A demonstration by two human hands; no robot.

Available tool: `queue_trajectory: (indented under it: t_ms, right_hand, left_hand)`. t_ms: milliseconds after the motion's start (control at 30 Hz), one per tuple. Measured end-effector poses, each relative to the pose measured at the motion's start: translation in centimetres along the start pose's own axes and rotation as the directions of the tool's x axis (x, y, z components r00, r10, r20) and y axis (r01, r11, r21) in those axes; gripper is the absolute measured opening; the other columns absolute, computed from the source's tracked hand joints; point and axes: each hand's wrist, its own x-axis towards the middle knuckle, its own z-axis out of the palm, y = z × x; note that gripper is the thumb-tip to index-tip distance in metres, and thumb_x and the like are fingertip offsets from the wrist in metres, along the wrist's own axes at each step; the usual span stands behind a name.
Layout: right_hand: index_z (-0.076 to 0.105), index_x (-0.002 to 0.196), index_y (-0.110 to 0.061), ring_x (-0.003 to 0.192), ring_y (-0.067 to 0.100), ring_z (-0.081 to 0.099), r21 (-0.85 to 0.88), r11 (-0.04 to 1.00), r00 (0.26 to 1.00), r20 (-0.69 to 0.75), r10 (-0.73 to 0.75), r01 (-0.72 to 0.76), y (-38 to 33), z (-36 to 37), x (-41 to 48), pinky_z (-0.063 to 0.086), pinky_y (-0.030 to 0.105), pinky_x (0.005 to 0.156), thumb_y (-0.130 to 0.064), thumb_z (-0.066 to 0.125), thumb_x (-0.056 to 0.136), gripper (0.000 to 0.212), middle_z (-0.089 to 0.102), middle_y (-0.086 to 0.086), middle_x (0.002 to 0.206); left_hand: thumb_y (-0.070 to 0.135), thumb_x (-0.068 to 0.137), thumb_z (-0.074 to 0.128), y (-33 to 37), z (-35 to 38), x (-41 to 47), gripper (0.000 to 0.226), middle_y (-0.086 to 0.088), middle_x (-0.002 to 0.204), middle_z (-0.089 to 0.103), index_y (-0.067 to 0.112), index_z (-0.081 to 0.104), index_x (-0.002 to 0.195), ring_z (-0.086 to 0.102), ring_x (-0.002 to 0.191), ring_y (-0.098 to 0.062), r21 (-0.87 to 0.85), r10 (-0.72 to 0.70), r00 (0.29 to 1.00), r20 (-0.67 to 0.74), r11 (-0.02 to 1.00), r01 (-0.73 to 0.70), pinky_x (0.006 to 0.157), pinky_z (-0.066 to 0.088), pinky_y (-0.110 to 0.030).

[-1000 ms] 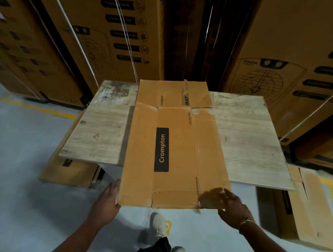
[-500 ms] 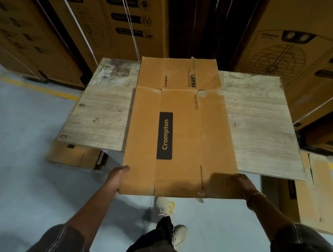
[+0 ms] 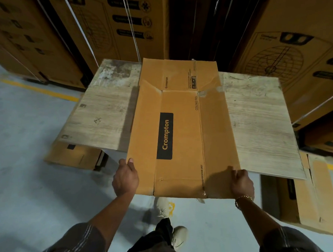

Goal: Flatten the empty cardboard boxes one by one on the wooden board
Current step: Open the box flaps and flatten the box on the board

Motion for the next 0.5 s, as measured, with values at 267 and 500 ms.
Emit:
queue_trajectory:
  t_ms: [267,500]
  right_hand:
    - [0.047,0.093,-0.013,0.07,0.035,0.057,-0.034,0.969,0.955,-0.167,-0.246,0.244,-1.5,-1.5,-2.2,0.043,0.04,0.061,-0.053,0.035,0.1,0.042,0.066,0.024,0.085]
    - [0.048,0.084,-0.015,0.058,0.031,0.058,0.013,0.897,0.867,-0.264,-0.423,0.441,-6.5,-0.6,-5.0,0.052,0.046,0.054,-0.076,0.021,0.086,0.066,0.062,0.01,0.068]
  left_hand:
    - [0.033,0.103,0.046,-0.7,-4.9,1.6,0.036,-0.029,0.094,0.067,0.0,0.058,0.111,0.063,0.084,-0.047,-0.082,0.248,0.939,-0.239,0.958,-0.274,0.063,0.037,-0.039]
    - [0.029,0.102,0.049,-4.4,-10.6,4.0,0.028,-0.025,0.089,0.065,0.002,0.059,0.104,0.061,0.082,-0.044,-0.262,0.225,0.922,-0.315,0.913,-0.313,0.064,0.039,-0.038]
